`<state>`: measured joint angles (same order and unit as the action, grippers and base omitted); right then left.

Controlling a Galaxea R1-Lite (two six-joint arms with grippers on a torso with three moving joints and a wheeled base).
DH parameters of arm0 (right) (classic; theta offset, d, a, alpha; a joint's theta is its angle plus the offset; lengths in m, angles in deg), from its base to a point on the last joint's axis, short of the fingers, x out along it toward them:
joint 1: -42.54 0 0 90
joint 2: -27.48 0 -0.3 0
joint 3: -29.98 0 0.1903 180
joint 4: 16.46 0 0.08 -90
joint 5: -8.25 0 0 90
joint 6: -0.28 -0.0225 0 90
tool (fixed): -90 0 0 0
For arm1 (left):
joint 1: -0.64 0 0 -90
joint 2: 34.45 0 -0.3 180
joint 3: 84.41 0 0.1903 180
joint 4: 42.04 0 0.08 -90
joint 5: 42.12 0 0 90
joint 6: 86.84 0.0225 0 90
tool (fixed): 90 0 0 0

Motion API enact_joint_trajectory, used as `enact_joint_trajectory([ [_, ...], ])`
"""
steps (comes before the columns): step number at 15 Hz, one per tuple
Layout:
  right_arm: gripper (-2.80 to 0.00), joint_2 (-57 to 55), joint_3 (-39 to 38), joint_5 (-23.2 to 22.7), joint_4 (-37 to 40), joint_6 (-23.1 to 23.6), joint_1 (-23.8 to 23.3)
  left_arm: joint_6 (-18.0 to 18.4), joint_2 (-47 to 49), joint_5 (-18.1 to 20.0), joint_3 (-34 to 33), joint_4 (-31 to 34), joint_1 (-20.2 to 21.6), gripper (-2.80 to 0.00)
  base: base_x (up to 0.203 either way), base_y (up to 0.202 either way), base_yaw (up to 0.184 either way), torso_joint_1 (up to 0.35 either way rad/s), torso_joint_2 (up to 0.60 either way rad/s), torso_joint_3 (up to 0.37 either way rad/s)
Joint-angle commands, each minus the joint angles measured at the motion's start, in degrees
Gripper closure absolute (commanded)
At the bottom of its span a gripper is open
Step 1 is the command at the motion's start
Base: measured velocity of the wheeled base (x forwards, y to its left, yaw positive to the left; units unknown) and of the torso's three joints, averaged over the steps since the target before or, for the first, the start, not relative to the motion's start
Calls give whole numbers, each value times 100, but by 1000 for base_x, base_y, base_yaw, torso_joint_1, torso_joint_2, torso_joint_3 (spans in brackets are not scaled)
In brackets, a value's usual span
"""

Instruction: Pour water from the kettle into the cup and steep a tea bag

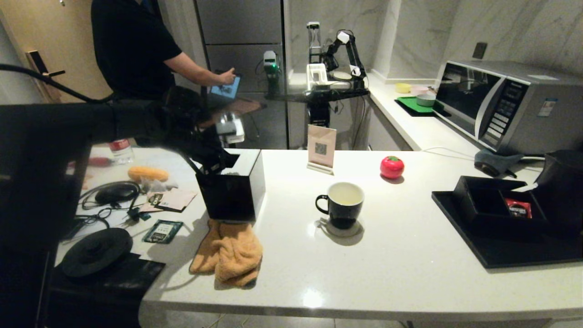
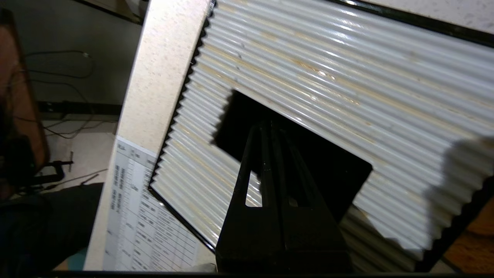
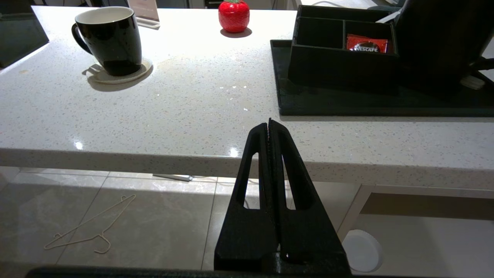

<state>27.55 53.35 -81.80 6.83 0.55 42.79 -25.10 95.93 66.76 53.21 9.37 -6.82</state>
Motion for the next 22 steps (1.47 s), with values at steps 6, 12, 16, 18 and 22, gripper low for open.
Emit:
enact_joint_trajectory([
  [6, 0, -7, 0, -4, -1, 0, 2, 32, -369, 54, 1, -254, -1, 0, 0, 0, 0, 0, 0, 0],
  [12, 0, -7, 0, -4, 2, 0, 2, -60, -920, 49, -3, -249, -3, 0, 0, 0, 0, 0, 0, 0],
  [16, 0, -7, 0, -4, -1, 0, 2, -724, -1448, 44, -57, -246, -26, 0, 0, 0, 0, 0, 0, 0],
  [18, 0, -7, 0, -4, -1, 0, 2, -1205, -1749, 25, -74, -246, -44, 0, 0, 0, 0, 0, 0, 0],
  [22, 0, -7, 0, -4, -1, 0, 2, -2251, -2421, -154, -178, -237, -72, 0, 0, 0, 0, 0, 0, 0],
])
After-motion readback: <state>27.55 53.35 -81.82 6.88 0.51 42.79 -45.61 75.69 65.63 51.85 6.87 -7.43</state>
